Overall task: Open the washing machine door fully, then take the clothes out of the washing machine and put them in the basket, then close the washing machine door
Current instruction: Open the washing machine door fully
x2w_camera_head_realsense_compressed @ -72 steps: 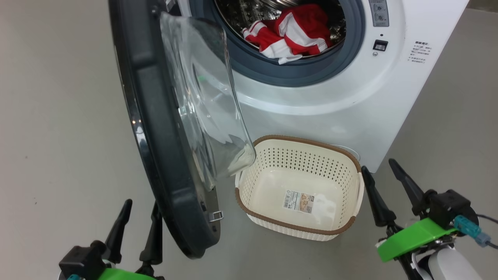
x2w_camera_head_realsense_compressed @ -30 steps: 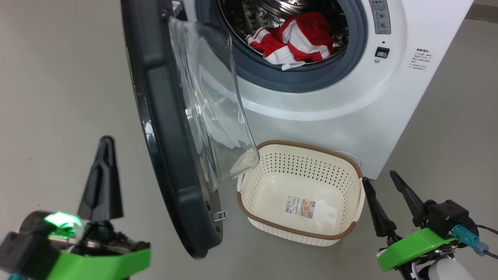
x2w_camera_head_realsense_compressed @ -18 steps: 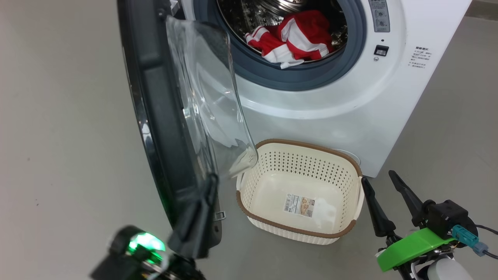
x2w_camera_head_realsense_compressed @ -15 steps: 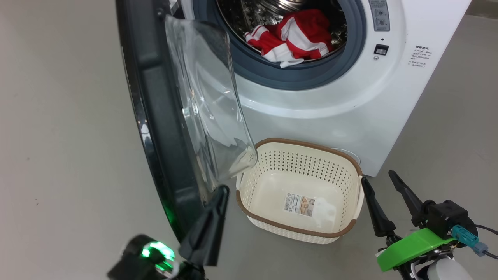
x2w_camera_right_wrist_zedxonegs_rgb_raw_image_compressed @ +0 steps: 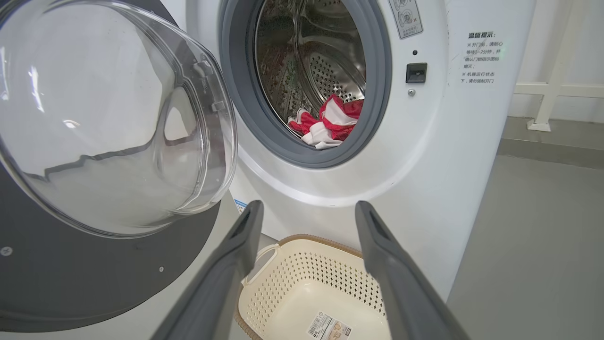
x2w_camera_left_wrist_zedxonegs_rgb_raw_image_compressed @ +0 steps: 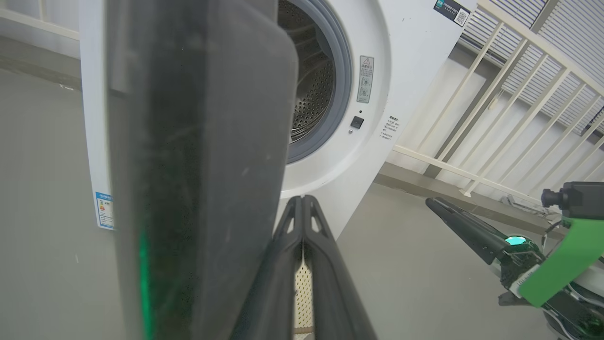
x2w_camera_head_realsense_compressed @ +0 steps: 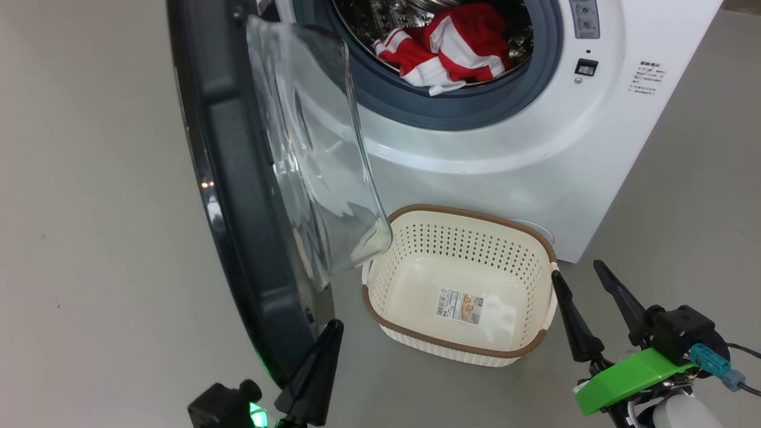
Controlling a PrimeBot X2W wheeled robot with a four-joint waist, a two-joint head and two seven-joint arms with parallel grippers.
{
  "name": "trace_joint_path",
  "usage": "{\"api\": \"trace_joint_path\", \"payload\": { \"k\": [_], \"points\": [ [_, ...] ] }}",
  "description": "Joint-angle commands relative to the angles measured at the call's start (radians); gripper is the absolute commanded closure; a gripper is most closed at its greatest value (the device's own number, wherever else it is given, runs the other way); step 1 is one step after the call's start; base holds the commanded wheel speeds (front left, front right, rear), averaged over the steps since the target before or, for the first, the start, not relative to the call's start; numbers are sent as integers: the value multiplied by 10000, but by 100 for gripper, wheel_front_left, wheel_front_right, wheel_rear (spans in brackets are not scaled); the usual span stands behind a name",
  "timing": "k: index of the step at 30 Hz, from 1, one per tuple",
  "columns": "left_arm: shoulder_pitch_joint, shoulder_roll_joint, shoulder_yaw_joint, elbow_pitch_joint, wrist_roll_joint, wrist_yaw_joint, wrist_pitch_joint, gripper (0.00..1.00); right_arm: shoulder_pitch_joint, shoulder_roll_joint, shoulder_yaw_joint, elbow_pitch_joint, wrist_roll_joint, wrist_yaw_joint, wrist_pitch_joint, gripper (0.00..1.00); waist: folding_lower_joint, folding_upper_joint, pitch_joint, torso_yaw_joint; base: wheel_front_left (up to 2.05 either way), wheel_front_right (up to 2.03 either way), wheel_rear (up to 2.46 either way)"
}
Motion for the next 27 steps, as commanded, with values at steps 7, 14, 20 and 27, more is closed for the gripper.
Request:
{"api": "trace_joint_path", "payload": {
  "k": [7, 14, 20, 27],
  "points": [
    [-419, 58, 783, 20, -139, -56, -49, 100, -277, -84, 209, -265, -171, 48, -65, 0, 0, -1, -2, 113, 0, 0, 0],
    [-348, 58, 1398, 29, -84, -41, -49, 100, -266, -72, 192, -267, -202, 48, -65, 0, 0, -1, 24, 280, 0, 0, 0],
    [-372, 58, 2114, 90, 78, -39, -49, 100, -300, -82, 239, -259, -223, 48, -65, 0, 0, -1, 120, 443, 0, 0, 0],
    [-612, 58, 3031, 328, 266, -45, -49, 100, -377, -148, 276, -261, -256, 48, -65, 0, 0, -1, 296, 571, 0, 0, 0]
  ]
}}
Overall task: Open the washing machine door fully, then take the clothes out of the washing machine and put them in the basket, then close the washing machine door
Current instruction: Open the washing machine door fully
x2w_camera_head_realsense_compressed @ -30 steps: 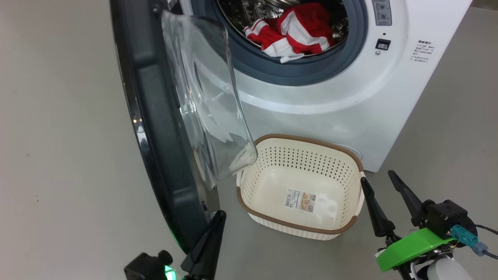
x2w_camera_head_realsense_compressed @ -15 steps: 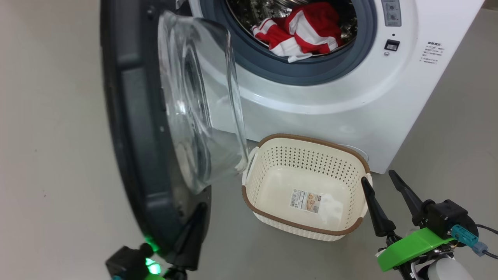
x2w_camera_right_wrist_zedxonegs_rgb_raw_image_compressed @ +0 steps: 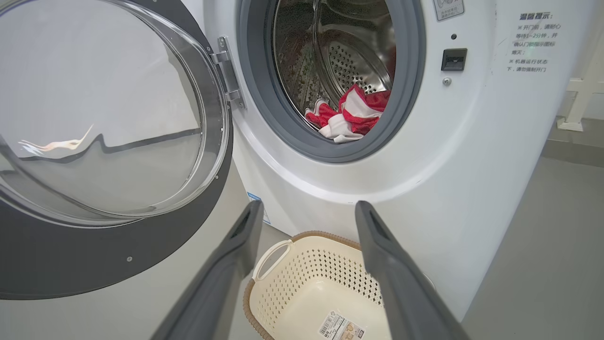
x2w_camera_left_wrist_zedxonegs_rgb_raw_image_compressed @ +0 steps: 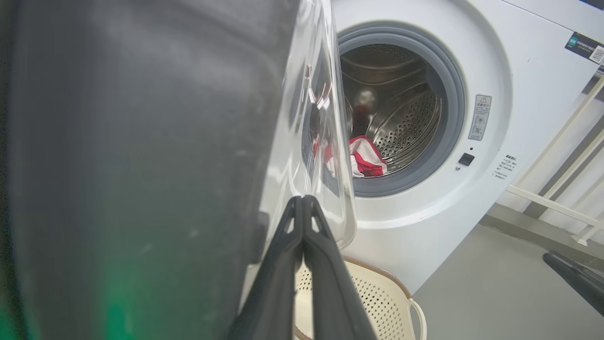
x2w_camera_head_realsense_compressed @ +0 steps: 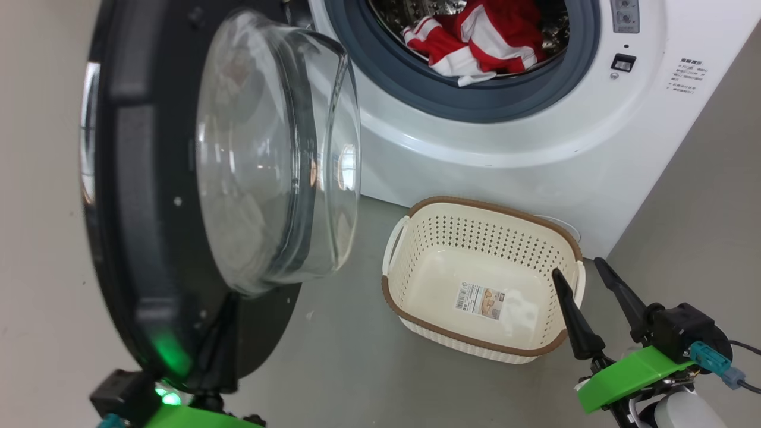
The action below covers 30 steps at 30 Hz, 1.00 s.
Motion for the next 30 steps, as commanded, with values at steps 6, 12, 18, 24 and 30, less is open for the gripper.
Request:
{"api": "trace_joint_path", "payload": {
  "k": [6, 12, 18, 24, 30],
  "points": [
    [-802, 156, 1410, 190, 270, 34, -51, 100, -427, -147, 296, -253, -125, 48, -65, 0, 0, 0, 205, 104, 0, 0, 0],
    [-1213, 205, 2226, 599, 541, 31, -51, 100, -492, -206, 344, -247, -146, 48, -65, 0, 0, 0, 344, 121, 0, 0, 0],
    [-1682, 392, 2996, 1118, 688, 30, -51, 100, -567, -269, 388, -247, -169, 48, -65, 0, 0, 0, 510, 105, 0, 0, 0],
    [-2114, 598, 3629, 1628, 898, 30, -51, 100, -653, -342, 422, -232, -193, 48, -65, 0, 0, 0, 671, 52, 0, 0, 0],
    [-2483, 740, 4134, 2033, 1017, 30, -51, 100, -727, -402, 422, -222, -220, 48, -65, 0, 0, 0, 811, 4, 0, 0, 0]
  ]
}}
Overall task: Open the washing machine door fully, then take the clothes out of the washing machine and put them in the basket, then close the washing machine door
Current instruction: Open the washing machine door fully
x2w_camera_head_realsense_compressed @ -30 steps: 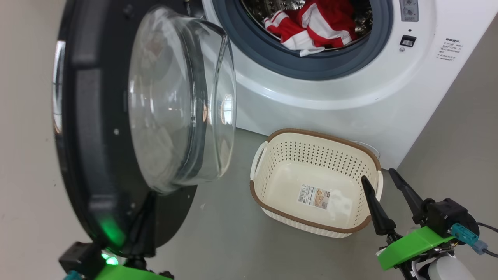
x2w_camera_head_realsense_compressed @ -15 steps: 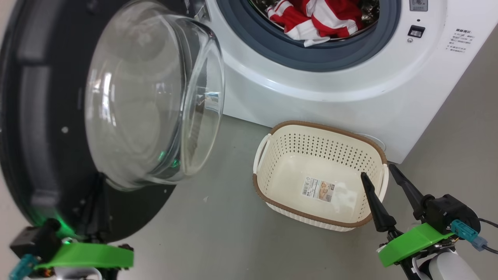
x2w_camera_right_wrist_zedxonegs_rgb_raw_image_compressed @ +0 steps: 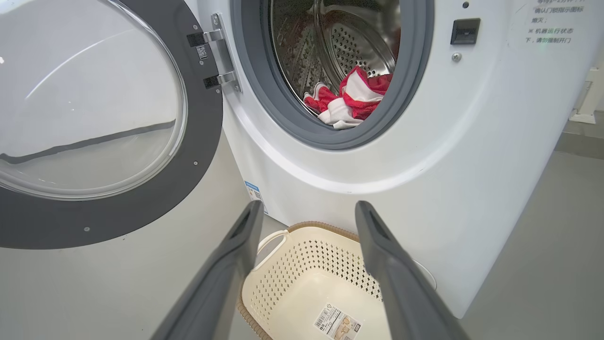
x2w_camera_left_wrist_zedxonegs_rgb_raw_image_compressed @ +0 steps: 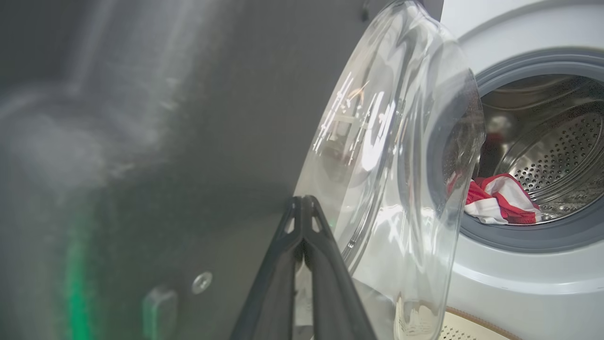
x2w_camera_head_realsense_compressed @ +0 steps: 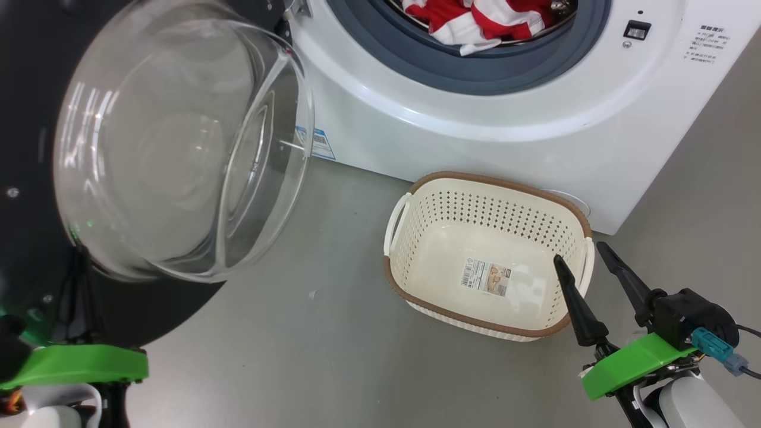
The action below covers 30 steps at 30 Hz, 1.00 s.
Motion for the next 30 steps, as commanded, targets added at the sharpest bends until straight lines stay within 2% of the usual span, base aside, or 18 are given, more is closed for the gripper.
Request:
{"api": "trace_joint_path", "payload": {
  "k": [1, 21, 30],
  "points": [
    [-312, 545, 546, -143, 172, 31, -61, 100, -298, -56, 231, -230, -58, 48, -65, 0, 0, -1, 34, -15, 0, 0, 0],
    [-1453, 1252, 2146, 1227, 605, 31, -61, 100, -508, -134, 221, -221, -158, 48, -65, 0, 0, -1, 406, -170, 0, 0, 0],
    [-2186, 1677, 2572, 2143, 725, 31, -61, 100, -637, -173, 263, -193, -215, 48, -65, 0, 0, -1, 588, -214, 0, 0, 0]
  ]
}}
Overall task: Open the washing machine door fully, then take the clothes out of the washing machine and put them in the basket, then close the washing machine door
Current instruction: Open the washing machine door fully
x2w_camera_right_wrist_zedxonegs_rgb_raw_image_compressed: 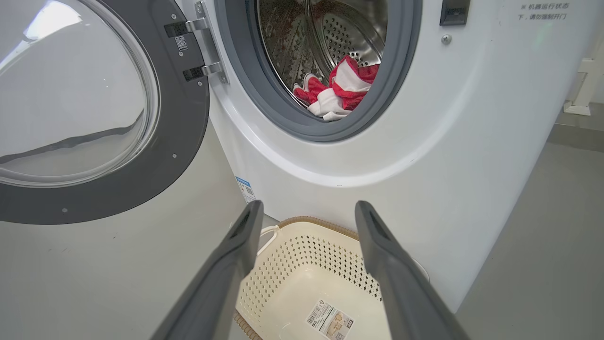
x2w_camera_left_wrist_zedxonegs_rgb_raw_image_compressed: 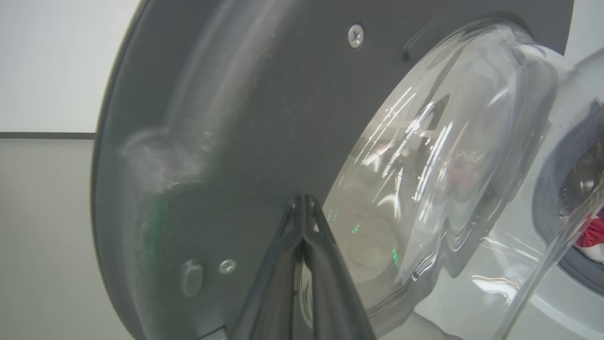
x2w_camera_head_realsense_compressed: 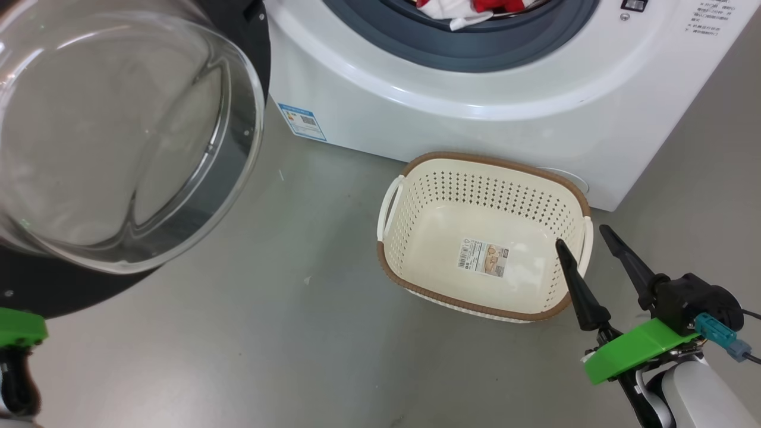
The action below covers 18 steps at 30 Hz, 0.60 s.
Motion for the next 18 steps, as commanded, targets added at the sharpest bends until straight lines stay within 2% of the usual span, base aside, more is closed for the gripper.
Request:
{"api": "trace_joint_path", "payload": {
  "k": [1, 8, 18],
  "points": [
    [-296, 734, 440, -90, 125, 31, -49, 100, -261, -47, 246, -218, -126, 48, -65, 0, 0, 0, 52, -27, 0, 0, 0],
    [-723, 996, 624, 551, 126, 31, -49, 100, -366, -71, 258, -205, -168, 48, -65, 0, 0, 0, 161, -121, 0, 0, 0],
    [-610, 926, 672, 689, 136, 31, -49, 100, -306, -1, 179, -187, -148, 48, -65, 0, -1, 0, -40, -169, 0, 0, 0]
  ]
}}
